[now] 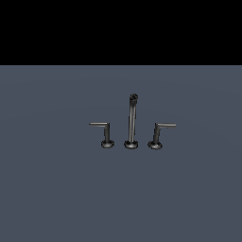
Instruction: Turn on the faucet by rotating a designated handle.
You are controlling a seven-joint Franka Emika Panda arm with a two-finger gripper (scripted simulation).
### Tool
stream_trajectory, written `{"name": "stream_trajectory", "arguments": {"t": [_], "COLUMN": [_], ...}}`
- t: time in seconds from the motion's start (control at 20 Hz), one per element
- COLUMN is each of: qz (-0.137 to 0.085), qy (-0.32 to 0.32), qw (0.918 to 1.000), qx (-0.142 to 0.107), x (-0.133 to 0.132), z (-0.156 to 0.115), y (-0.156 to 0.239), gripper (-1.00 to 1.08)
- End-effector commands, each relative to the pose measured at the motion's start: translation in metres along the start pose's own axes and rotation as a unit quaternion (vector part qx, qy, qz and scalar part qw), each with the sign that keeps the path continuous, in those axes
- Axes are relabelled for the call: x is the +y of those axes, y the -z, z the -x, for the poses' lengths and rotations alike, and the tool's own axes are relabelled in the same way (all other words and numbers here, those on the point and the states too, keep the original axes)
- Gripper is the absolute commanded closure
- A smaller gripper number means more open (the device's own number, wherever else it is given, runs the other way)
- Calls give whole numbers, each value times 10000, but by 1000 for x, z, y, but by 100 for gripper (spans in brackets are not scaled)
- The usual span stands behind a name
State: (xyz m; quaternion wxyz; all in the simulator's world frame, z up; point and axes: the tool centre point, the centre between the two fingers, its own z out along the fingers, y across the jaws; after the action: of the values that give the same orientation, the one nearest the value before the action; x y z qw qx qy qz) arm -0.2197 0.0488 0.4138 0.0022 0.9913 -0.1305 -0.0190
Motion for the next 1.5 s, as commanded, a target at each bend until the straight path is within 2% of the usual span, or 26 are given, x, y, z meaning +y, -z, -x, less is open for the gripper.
{"name": "stream_trajectory", "arguments": {"t": [0.0, 0.35, 0.7, 1.05, 1.45], "qz": [-10, -35, -63, -92, -122], "qy": [-285, -1072, -1848, -2590, -3372], "qw": [9996, 9942, 9828, 9658, 9413], "qx": [3, 14, 23, 30, 39], "x": [-10, -36, -59, -79, -96], "z": [-5, -21, -42, -66, -95], "y": [-13, -49, -85, -120, -157], "gripper": [108, 108, 108, 108, 108]}}
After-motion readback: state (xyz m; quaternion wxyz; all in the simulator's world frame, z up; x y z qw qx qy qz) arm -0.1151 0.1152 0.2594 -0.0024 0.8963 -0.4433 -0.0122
